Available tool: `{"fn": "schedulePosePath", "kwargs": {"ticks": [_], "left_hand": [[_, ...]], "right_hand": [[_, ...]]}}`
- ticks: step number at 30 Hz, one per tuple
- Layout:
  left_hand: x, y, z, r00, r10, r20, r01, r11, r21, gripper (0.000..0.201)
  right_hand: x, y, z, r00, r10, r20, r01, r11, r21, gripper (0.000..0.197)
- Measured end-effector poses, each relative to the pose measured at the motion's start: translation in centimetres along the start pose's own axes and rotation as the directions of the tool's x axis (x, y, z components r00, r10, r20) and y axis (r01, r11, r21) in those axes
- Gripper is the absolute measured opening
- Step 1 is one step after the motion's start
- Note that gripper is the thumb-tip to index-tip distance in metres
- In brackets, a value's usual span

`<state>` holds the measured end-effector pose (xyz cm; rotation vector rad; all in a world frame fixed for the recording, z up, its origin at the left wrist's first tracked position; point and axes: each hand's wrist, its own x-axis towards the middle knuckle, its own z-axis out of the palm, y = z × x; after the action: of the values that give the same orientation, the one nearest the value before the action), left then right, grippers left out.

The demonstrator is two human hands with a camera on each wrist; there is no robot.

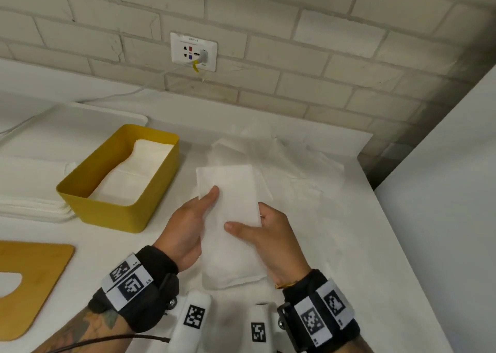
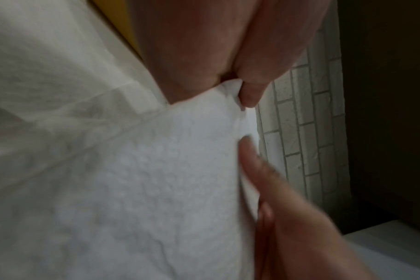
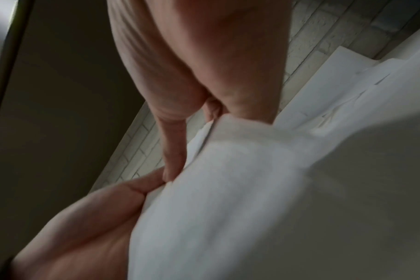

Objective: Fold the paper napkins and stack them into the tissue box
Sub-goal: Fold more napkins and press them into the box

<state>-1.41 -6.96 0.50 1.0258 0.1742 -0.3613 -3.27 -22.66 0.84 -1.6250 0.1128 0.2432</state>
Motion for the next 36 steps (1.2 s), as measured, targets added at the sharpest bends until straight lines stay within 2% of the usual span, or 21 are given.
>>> {"fn": "schedulePosePath", "kwargs": {"ticks": [2, 4, 6, 8, 10, 12, 14, 16, 18, 20, 21, 25, 28, 33, 36], "left_hand": [[0.2, 0.6, -0.6, 0.998, 0.046, -0.048, -0.046, 0.999, -0.004, 0.035], [0.4, 1.5, -1.3, 0.991, 0.099, -0.090, -0.100, 0.995, -0.007, 0.030], [0.4, 2.3, -2.1, 0.983, 0.140, -0.119, -0.144, 0.989, -0.024, 0.028], [0.3, 2.9, -2.8, 0.977, 0.162, -0.142, -0.169, 0.985, -0.038, 0.029], [0.2, 3.2, -3.2, 0.973, 0.166, -0.159, -0.176, 0.983, -0.048, 0.033], [0.1, 3.1, -3.2, 0.973, 0.167, -0.159, -0.177, 0.983, -0.049, 0.033], [-0.1, 2.8, -3.1, 0.974, 0.164, -0.158, -0.171, 0.985, -0.033, 0.028], [-0.3, 2.4, -2.7, 0.975, 0.161, -0.156, -0.165, 0.986, -0.016, 0.024], [-0.6, 2.0, -2.6, 0.973, 0.155, -0.170, -0.158, 0.987, -0.004, 0.024], [-0.9, 1.8, -2.6, 0.972, 0.150, -0.179, -0.151, 0.988, 0.009, 0.026], [-1.0, 1.8, -2.7, 0.971, 0.149, -0.186, -0.150, 0.989, 0.012, 0.025], [-1.5, 1.8, -3.0, 0.968, 0.149, -0.200, -0.150, 0.989, 0.010, 0.025], [-1.6, 1.9, -3.0, 0.967, 0.149, -0.204, -0.150, 0.989, 0.013, 0.026], [-1.4, 1.6, -2.3, 0.971, 0.123, -0.204, -0.124, 0.992, 0.007, 0.023], [-1.3, 1.3, -1.8, 0.974, 0.117, -0.195, -0.119, 0.993, 0.003, 0.021]], "right_hand": [[-1.1, 1.6, -0.4, 0.992, 0.078, 0.101, -0.068, 0.993, -0.095, 0.034], [-2.5, 2.8, -1.5, 0.969, 0.178, 0.174, -0.149, 0.974, -0.171, 0.022], [-3.6, 3.0, -3.5, 0.956, 0.231, 0.184, -0.175, 0.945, -0.275, 0.015], [-3.9, 2.2, -5.9, 0.970, 0.215, 0.115, -0.166, 0.929, -0.331, 0.014], [-3.0, 0.9, -8.5, 0.989, 0.137, -0.060, -0.150, 0.907, -0.395, 0.010], [-1.1, 0.1, -11.5, 0.961, 0.072, -0.266, -0.191, 0.869, -0.457, 0.010], [0.8, -0.2, -14.0, 0.913, 0.086, -0.398, -0.304, 0.795, -0.524, 0.023], [2.0, -0.2, -15.2, 0.899, 0.162, -0.408, -0.400, 0.684, -0.610, 0.037], [2.4, -0.2, -15.2, 0.902, 0.217, -0.373, -0.414, 0.679, -0.607, 0.038], [2.7, 0.3, -15.5, 0.907, 0.208, -0.365, -0.387, 0.753, -0.532, 0.046], [2.9, 0.6, -15.8, 0.912, 0.187, -0.364, -0.362, 0.786, -0.501, 0.044], [2.9, -0.2, -15.3, 0.942, 0.053, -0.331, -0.206, 0.871, -0.446, 0.017], [2.3, -2.8, -15.1, 0.944, -0.108, -0.312, -0.010, 0.935, -0.354, 0.008], [1.2, -7.2, -14.3, 0.933, -0.315, -0.176, 0.260, 0.925, -0.278, 0.012], [0.9, -7.6, -13.2, 0.957, -0.285, -0.045, 0.279, 0.953, -0.118, 0.009]]}}
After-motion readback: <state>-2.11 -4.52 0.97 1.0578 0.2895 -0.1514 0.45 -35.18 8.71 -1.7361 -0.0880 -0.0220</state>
